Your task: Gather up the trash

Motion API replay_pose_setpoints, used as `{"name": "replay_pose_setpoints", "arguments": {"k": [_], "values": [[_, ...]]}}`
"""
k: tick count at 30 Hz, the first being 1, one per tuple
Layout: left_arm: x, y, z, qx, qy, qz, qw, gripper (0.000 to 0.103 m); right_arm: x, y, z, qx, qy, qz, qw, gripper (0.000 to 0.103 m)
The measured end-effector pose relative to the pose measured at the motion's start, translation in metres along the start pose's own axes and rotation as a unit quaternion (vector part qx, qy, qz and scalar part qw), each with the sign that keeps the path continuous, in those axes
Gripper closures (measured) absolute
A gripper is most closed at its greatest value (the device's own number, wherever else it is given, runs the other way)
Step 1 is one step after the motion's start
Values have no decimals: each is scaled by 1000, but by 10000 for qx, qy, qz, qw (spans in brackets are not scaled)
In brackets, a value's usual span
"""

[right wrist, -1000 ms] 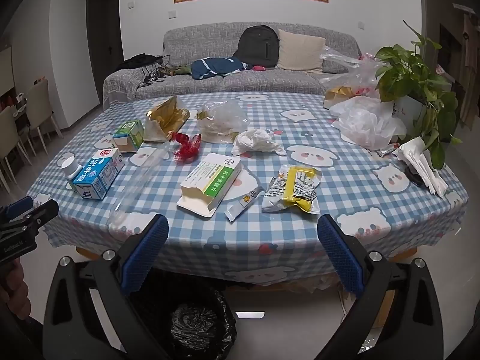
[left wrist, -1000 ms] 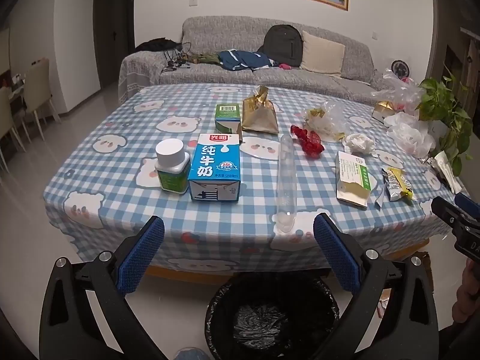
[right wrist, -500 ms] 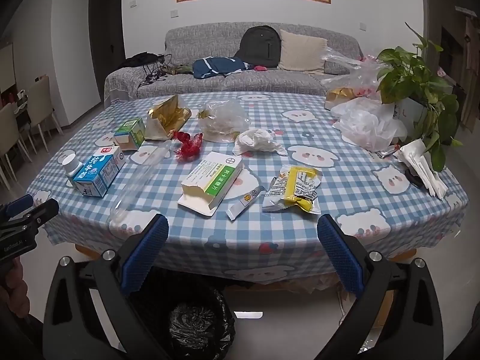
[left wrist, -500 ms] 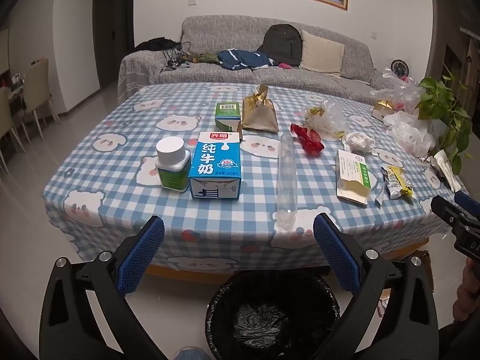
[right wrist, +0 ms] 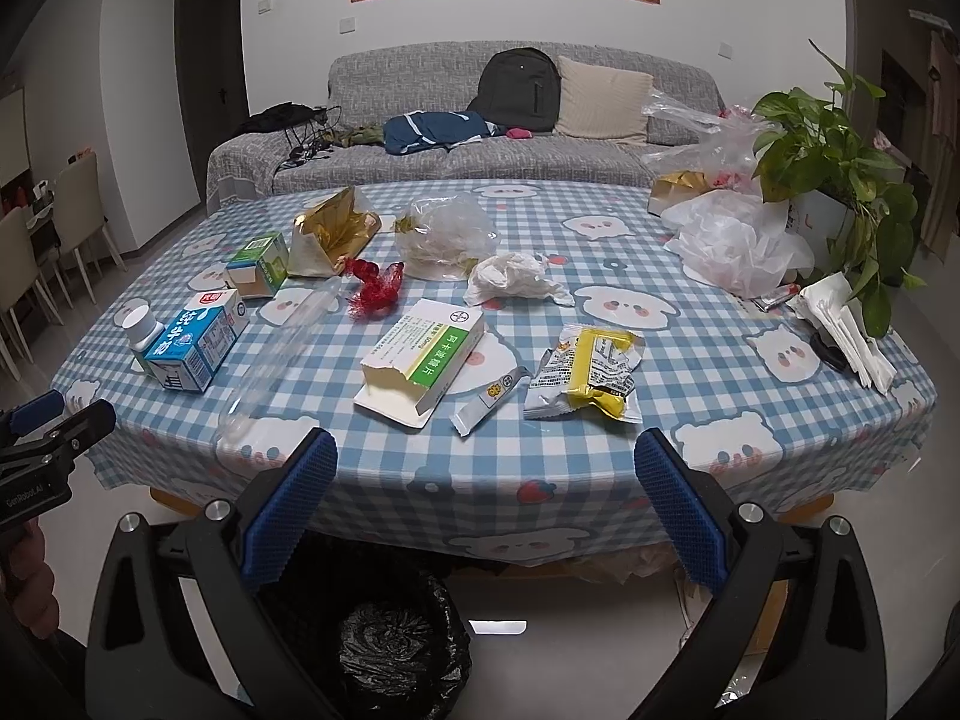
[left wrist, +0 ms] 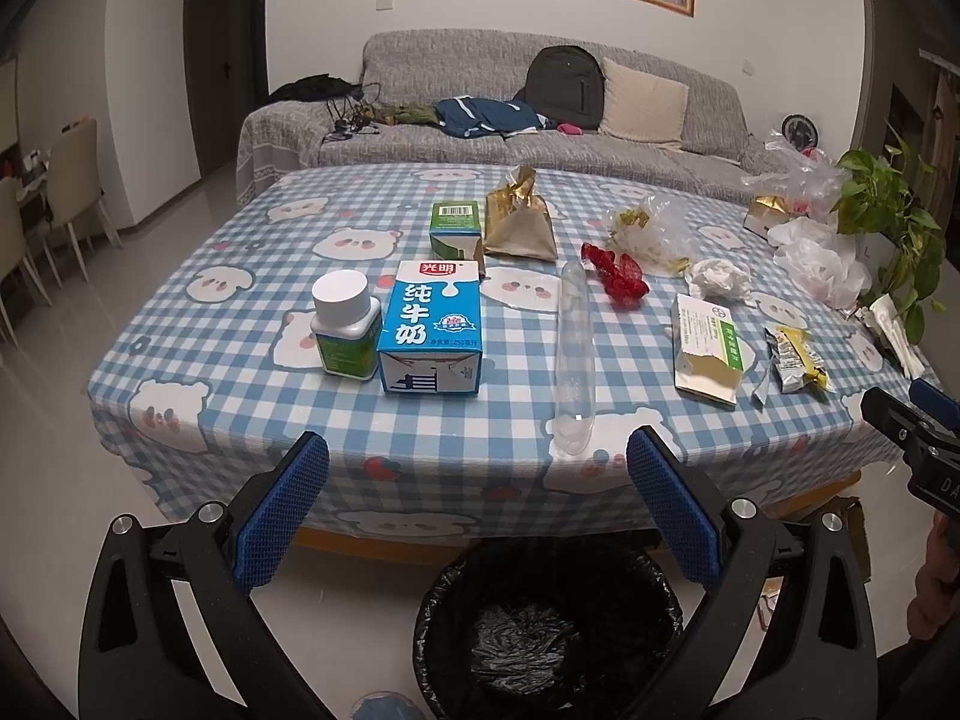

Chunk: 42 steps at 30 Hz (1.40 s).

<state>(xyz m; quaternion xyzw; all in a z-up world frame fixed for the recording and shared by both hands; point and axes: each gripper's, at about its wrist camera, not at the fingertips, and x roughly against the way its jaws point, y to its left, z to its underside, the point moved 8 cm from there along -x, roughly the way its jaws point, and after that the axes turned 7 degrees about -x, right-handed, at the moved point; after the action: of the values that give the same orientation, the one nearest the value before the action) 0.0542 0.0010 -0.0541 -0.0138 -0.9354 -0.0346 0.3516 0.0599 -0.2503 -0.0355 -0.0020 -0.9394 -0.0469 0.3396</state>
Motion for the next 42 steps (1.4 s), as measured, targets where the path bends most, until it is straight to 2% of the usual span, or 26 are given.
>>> {"name": "replay_pose_setpoints", "arguments": {"k": [42], "values": [[-1, 1, -3, -52, -45, -71, 10000, 6, -6, -6, -2, -13, 5, 58, 10000, 7]]}}
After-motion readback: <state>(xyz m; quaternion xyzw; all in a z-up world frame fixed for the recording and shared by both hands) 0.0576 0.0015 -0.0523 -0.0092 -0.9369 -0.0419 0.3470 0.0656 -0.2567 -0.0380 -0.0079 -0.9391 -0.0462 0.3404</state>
